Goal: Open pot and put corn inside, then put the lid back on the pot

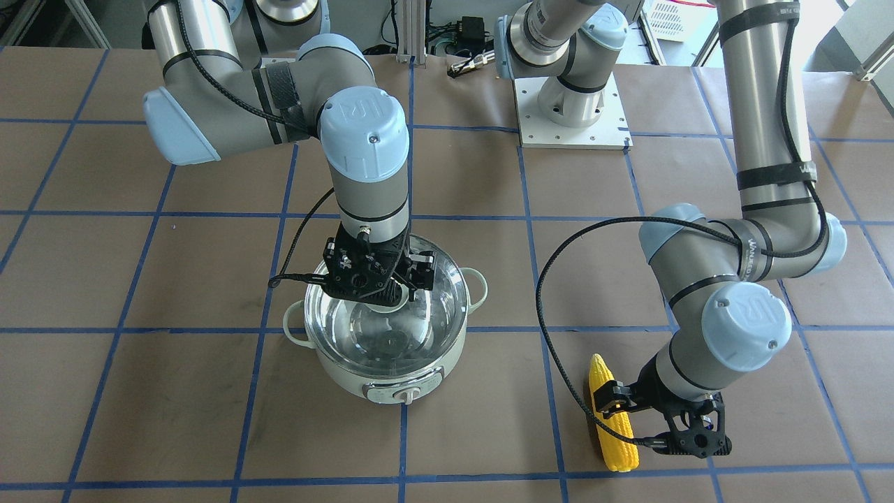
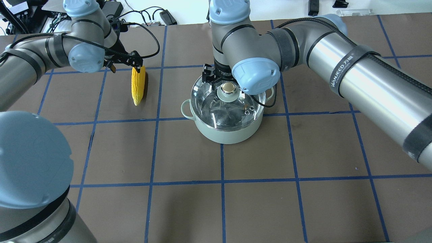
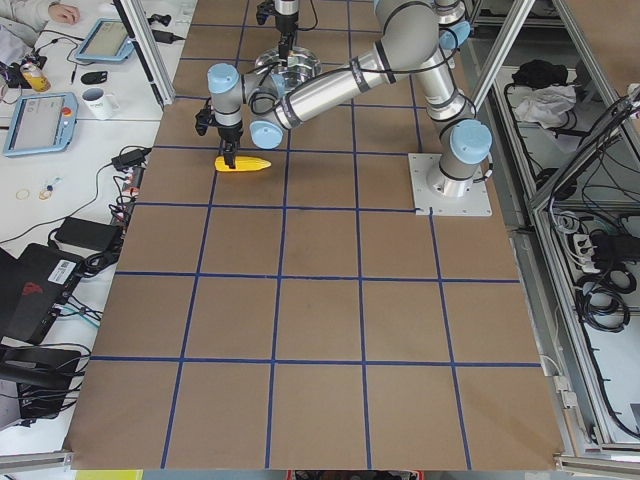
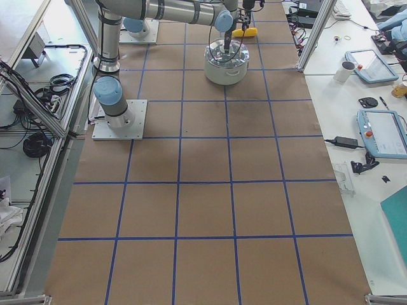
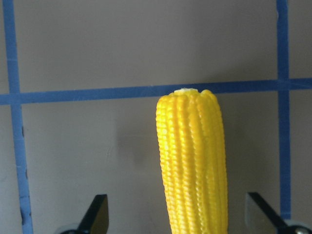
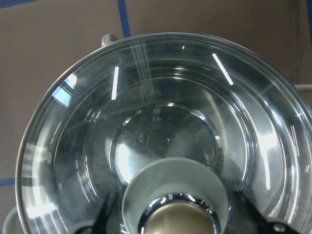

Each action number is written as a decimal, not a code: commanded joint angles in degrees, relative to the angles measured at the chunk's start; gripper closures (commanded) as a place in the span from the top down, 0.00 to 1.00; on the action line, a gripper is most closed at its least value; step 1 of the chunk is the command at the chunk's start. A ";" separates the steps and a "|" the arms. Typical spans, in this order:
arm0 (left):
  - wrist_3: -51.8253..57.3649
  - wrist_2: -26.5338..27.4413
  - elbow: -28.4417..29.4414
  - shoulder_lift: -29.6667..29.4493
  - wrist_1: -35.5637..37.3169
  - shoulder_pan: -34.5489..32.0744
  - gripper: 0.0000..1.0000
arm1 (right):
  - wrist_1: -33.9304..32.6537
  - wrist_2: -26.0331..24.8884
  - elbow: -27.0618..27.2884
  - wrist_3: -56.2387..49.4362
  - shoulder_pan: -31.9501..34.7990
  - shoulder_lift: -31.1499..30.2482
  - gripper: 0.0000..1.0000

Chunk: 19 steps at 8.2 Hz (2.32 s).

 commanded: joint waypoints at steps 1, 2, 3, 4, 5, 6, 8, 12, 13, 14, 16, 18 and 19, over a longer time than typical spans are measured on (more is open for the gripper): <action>-1.03 -2.69 0.18 -3.70 4.28 0.00 1.00 | -0.07 -0.48 0.08 0.12 0.03 -0.53 0.38; -2.09 -2.88 0.26 -4.83 4.66 0.00 1.00 | 0.01 -0.56 0.08 -0.06 0.03 -0.62 0.33; -2.53 -3.06 0.35 -5.72 4.75 0.00 1.00 | 0.01 -0.56 -0.18 -0.58 -0.05 -1.06 0.29; -4.19 -2.80 0.35 -6.33 4.66 0.00 0.51 | 0.01 -0.48 -0.36 -0.67 -0.05 -1.32 0.28; -4.38 -2.27 0.53 -6.43 4.58 0.00 0.01 | 0.36 -0.82 -1.15 -1.11 -0.58 -2.46 0.29; -4.38 -2.27 0.53 -5.82 4.40 0.00 0.00 | 0.98 -2.05 -1.94 -2.07 -1.36 -4.99 0.32; -5.34 -1.74 0.62 -3.10 -0.92 0.00 0.00 | 9.54 -0.66 -2.30 -7.31 -6.87 -12.79 0.34; -14.03 0.63 0.62 9.80 -11.49 -6.12 0.00 | 30.05 1.20 -1.86 -24.45 -20.60 -25.39 0.15; -17.18 0.89 0.62 11.83 -12.99 -10.15 0.00 | 30.16 0.85 -1.42 -25.28 -22.01 -25.41 0.15; -20.52 0.29 0.62 13.59 -13.00 -14.37 0.00 | 30.16 0.76 -1.24 -25.02 -22.03 -25.49 0.14; -24.67 0.27 0.62 15.45 -12.74 -24.30 0.00 | 30.33 0.93 -1.24 -24.93 -22.03 -25.49 0.09; -24.60 -0.60 0.18 14.15 -12.21 -27.85 0.00 | 30.42 0.84 -1.24 -25.28 -22.11 -25.49 0.08; -23.73 -0.68 0.18 13.10 -12.21 -28.21 0.00 | 30.42 0.84 -1.24 -25.28 -22.11 -25.49 0.08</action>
